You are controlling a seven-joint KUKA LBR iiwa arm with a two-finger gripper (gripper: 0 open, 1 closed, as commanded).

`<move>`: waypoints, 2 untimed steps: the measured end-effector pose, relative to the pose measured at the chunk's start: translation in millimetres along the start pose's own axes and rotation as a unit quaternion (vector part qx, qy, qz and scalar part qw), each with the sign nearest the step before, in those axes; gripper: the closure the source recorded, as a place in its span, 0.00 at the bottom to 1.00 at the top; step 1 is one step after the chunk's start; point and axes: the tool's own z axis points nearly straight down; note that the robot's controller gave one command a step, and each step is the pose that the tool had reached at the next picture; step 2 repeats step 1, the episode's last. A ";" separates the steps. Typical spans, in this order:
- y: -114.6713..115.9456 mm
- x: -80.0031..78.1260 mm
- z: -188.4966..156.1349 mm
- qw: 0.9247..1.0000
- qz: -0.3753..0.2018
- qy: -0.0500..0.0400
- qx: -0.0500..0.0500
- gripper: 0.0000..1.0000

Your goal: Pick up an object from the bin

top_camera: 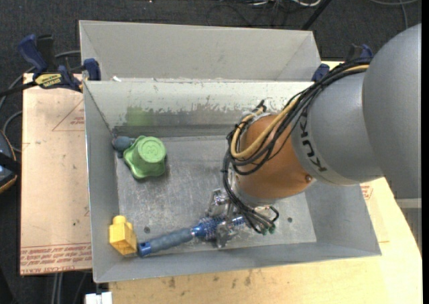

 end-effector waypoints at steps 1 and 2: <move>-41.3 -21.0 -181.8 0.998 -0.055 0.002 0.001 1.00; -41.3 -21.0 -181.8 0.998 -0.055 0.002 0.001 1.00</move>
Offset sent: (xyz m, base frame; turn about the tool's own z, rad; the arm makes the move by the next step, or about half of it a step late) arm 0.0261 -0.0346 0.1784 -0.1137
